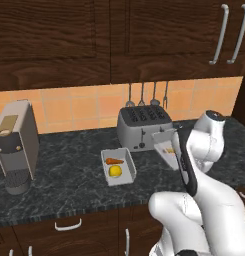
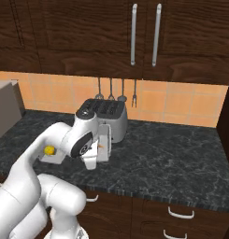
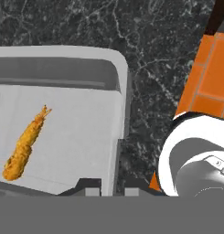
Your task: Take the meat container that has the shrimp and place it on the second highest rack of the freezer. Then take the vegetable container that has the lemon and carrot and place it on the highest rack of the freezer.
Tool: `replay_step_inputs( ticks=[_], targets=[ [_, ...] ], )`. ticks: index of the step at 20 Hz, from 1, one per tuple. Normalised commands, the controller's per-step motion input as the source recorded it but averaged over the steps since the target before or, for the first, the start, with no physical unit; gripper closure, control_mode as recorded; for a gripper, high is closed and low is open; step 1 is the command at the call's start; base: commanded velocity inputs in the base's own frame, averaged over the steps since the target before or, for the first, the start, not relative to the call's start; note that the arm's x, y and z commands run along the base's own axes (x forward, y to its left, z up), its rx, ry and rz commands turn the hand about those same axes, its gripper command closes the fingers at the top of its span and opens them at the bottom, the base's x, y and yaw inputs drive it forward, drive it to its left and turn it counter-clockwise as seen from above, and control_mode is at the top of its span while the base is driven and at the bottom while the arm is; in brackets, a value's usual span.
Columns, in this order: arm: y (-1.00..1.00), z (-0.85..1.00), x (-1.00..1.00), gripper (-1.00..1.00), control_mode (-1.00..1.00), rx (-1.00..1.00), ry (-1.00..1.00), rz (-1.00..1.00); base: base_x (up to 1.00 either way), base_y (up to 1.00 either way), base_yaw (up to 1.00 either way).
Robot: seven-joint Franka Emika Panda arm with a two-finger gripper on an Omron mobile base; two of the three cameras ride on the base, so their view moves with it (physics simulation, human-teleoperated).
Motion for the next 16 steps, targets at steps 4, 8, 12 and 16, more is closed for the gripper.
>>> replay_step_inputs(
  ticks=[4, 8, 12, 16],
  targets=[
    [0.67, 0.78, -0.22, 1.00, -1.00, 0.02, -0.12, -0.06, 0.00, 0.00, 0.00],
    [0.29, 0.55, -0.34, 1.00, -1.00, 0.00, -0.17, -0.07, 0.00, 0.00, 0.00],
    [0.11, 0.13, -0.69, 1.00, -1.00, 0.00, -0.08, -0.04, 0.00, 0.00, 0.00],
    [0.00, -0.01, -0.68, 1.00, 1.00, 0.00, 0.00, -0.01, -0.25, 0.00, 0.00]
  ],
)
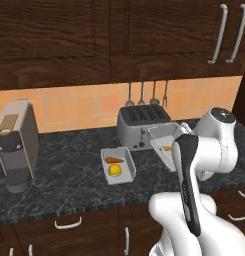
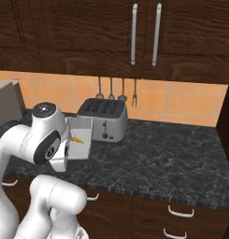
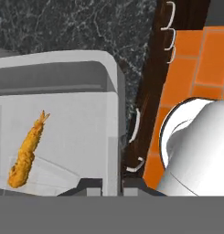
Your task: Take the meat container that has the shrimp and place it on the second highest rack of the freezer. Then take the vegetable container that has the lemon and carrot and place it on the highest rack of the freezer.
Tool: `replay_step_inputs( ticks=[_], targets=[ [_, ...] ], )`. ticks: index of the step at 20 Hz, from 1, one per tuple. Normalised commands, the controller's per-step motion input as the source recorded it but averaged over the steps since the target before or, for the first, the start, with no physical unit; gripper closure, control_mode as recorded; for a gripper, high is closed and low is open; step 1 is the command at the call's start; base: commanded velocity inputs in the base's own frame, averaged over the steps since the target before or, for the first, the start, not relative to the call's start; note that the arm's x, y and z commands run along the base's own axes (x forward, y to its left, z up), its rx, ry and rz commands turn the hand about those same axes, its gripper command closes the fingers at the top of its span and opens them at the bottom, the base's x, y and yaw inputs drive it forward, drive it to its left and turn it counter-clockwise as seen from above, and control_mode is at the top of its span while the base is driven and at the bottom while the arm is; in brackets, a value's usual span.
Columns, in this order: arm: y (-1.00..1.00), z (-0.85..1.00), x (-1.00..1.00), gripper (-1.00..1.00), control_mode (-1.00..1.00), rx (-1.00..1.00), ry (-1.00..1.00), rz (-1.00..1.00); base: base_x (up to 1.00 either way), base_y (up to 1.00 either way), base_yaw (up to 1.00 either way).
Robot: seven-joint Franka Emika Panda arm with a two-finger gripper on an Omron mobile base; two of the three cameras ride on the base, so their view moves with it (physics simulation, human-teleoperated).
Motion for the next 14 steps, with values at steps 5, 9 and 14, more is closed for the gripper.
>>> replay_step_inputs(
  ticks=[5, 9, 14],
  targets=[
    [0.00, 0.00, 0.00, 1.00, 1.00, 0.00, 0.00, 0.00, -0.98, -0.03, -0.01],
    [0.00, 0.00, 0.00, 1.00, 1.00, 0.00, 0.00, 0.00, -0.74, -0.38, -0.27],
    [0.00, 0.00, 0.00, 1.00, 1.00, 0.00, 0.00, 0.00, -0.85, -0.14, -0.46]
  ],
)
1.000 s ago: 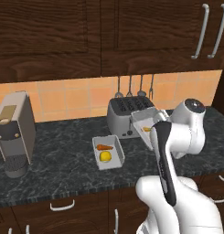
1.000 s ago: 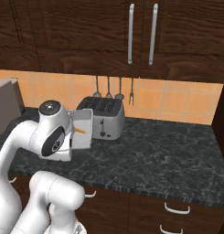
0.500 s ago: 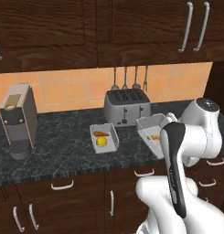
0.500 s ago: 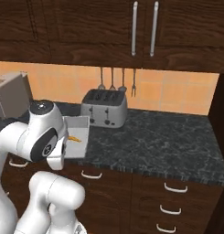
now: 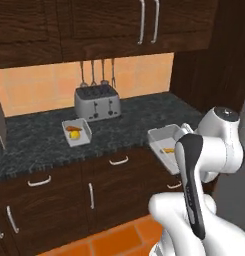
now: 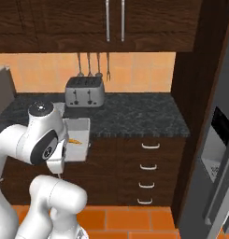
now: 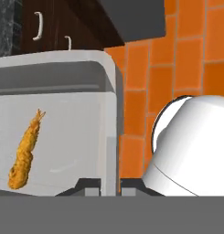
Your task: Take the meat container that has the shrimp and place it on the second highest rack of the freezer. Then take the vegetable container that has the lemon and carrot and place it on the highest rack of the freezer.
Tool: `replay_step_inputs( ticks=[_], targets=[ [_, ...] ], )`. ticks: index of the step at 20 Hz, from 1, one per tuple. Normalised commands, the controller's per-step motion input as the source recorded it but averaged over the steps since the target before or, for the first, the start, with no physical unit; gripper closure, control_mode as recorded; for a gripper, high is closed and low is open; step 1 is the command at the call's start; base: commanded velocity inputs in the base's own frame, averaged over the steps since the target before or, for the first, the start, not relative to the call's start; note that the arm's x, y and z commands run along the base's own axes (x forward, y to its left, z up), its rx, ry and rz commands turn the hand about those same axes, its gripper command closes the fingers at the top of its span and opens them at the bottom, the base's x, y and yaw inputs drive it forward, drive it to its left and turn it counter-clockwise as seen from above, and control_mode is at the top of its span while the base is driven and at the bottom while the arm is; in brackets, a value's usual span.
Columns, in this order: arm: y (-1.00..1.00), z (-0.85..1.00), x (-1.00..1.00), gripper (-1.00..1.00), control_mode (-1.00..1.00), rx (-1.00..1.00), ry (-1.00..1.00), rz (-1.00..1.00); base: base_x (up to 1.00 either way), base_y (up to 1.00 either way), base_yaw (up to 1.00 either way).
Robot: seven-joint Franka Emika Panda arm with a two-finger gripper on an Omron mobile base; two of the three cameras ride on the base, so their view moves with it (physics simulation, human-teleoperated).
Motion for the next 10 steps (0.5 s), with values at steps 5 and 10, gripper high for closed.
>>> replay_step_inputs(
  ticks=[5, 10],
  targets=[
    [0.00, 0.00, 0.00, 1.00, 1.00, 0.00, 0.00, 0.00, -0.25, 0.00, -0.71],
    [0.00, 0.00, 0.00, 1.00, 1.00, 0.00, 0.00, 0.00, 0.02, -0.05, -0.75]
  ],
)
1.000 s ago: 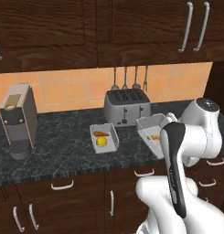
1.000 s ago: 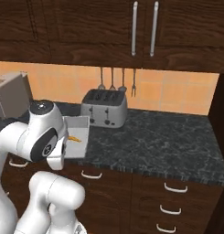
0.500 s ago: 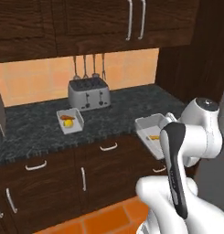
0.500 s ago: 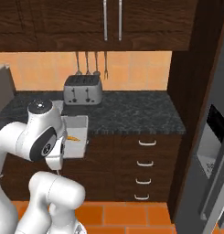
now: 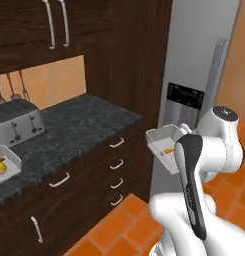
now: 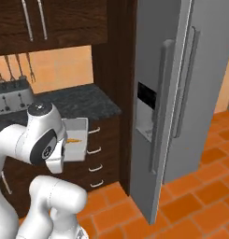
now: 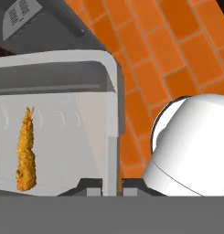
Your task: Take the meat container that has the shrimp and place it on the second highest rack of the freezer. Then take the vegetable container that has the lemon and carrot and place it on the highest rack of the freezer.
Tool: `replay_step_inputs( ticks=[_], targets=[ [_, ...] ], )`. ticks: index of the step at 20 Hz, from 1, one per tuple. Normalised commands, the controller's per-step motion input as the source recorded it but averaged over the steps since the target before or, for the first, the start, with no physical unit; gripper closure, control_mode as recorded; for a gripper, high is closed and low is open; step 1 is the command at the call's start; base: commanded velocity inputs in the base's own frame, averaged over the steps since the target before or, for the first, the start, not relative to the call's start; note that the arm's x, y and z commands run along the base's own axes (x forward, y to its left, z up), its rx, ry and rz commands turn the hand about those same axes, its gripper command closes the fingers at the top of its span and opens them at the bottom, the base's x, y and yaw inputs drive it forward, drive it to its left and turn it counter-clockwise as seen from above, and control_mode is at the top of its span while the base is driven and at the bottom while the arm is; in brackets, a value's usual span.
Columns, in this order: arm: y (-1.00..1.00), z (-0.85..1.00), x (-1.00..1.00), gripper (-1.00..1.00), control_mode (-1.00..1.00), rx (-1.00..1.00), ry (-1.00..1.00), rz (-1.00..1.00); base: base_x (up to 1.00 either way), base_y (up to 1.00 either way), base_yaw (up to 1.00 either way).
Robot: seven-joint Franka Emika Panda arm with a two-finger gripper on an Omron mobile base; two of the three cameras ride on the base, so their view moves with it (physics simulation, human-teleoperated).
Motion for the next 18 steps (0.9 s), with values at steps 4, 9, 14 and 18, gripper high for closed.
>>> replay_step_inputs(
  ticks=[4, 9, 14, 18],
  targets=[
    [0.00, 0.00, 0.00, 1.00, 1.00, 0.00, 0.00, 0.00, 0.14, -0.15, -0.71],
    [0.00, 0.00, 0.00, 1.00, 1.00, 0.00, 0.00, 0.00, 0.15, -0.20, -0.71],
    [0.00, 0.00, 0.00, 1.00, 1.00, 0.00, 0.00, 0.00, 0.10, -0.30, -0.68],
    [0.00, 0.00, 0.00, 1.00, 1.00, 0.00, 0.00, 0.00, 0.17, -0.48, -0.57]
  ],
)
